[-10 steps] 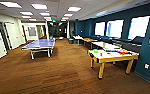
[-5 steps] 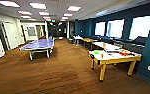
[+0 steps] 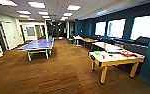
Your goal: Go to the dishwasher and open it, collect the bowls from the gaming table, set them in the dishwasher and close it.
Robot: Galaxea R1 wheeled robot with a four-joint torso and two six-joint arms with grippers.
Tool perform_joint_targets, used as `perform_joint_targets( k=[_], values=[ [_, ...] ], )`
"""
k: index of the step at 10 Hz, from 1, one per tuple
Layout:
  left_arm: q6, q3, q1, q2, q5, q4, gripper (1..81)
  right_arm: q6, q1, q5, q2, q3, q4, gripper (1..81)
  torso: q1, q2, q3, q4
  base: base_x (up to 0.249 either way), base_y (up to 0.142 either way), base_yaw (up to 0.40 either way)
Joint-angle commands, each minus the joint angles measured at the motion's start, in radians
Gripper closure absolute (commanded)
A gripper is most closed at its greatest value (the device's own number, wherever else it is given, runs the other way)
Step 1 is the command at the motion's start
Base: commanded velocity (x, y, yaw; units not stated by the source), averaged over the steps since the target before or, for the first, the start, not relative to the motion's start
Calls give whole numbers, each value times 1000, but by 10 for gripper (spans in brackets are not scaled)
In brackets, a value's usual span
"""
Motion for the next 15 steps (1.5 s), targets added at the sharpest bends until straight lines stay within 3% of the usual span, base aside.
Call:
perform_joint_targets(
  k=[1, 15],
  values=[
    [0, -5, -67, -8, 36, 2, 10, 2, 64, -46, 4, 1, -1, 10, 0, 0, 0, 0, 205, 0, 0],
    [-2, -5, -67, -2, 36, 0, 10, 0, 61, -45, 1, 1, -3, 10, 0, 0, 0, 0, 215, 0, 0]
  ],
)
